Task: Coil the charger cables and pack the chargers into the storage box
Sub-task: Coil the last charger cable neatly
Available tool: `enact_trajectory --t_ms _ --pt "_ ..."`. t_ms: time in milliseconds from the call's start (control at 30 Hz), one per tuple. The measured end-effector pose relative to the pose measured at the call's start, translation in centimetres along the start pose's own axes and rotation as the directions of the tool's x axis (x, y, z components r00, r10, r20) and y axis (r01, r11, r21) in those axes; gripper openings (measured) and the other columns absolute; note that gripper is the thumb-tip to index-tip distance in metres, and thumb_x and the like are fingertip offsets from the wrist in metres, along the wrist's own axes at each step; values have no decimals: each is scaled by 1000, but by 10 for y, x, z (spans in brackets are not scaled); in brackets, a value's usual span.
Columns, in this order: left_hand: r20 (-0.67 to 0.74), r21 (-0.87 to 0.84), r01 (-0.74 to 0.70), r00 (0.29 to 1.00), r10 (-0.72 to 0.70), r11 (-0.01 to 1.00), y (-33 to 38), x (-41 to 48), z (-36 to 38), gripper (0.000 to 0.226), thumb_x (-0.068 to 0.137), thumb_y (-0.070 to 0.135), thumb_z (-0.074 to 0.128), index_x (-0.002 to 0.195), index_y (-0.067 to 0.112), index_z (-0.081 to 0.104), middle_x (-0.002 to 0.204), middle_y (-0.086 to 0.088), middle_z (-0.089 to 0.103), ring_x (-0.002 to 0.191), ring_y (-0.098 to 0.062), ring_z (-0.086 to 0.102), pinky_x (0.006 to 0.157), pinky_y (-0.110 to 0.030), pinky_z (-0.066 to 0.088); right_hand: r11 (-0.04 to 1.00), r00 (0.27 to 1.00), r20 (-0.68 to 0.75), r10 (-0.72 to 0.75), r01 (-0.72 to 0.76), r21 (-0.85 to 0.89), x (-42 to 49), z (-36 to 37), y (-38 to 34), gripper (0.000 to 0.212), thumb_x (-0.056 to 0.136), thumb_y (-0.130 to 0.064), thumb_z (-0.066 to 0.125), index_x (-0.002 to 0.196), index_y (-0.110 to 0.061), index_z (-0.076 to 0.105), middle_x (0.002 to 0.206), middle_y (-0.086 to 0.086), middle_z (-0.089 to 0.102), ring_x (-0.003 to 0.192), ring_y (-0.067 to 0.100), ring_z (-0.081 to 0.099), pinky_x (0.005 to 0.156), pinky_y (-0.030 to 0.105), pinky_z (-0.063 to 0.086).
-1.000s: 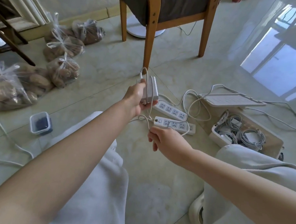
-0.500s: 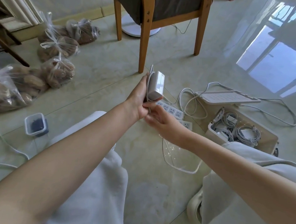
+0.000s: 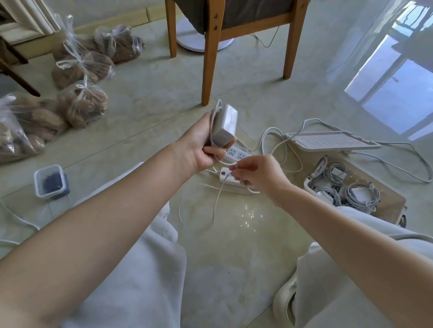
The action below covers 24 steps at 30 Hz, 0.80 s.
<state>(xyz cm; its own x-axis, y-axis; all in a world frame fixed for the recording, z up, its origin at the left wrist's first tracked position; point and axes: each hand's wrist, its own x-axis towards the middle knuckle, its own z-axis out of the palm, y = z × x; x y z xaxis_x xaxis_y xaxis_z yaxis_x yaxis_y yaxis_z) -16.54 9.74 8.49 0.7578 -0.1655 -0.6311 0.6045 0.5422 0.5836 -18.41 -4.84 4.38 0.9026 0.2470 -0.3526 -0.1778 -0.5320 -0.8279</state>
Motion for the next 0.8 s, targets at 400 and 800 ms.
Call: enact_trajectory --t_ms 400,800 --pt "-44 201 9 999 0 979 2 6 -6 35 94 50 45 82 18 51 64 -3 45 38 -11 50 22 -12 16 591 754 421 -504 657 -468 -15 4 -3 18 98 -19 41 97 -16 58 84 -7 53 79 16 50 80 20 39" --pt "142 958 -223 916 375 181 -5 -5 -7 42 83 48 64 88 7 53 74 -2 57 52 -14 53 34 -20 37 550 936 133 -326 302 -779 14 -39 4 29 99 -30 34 82 -20 56 69 -1 53 68 27 55 63 33 43"
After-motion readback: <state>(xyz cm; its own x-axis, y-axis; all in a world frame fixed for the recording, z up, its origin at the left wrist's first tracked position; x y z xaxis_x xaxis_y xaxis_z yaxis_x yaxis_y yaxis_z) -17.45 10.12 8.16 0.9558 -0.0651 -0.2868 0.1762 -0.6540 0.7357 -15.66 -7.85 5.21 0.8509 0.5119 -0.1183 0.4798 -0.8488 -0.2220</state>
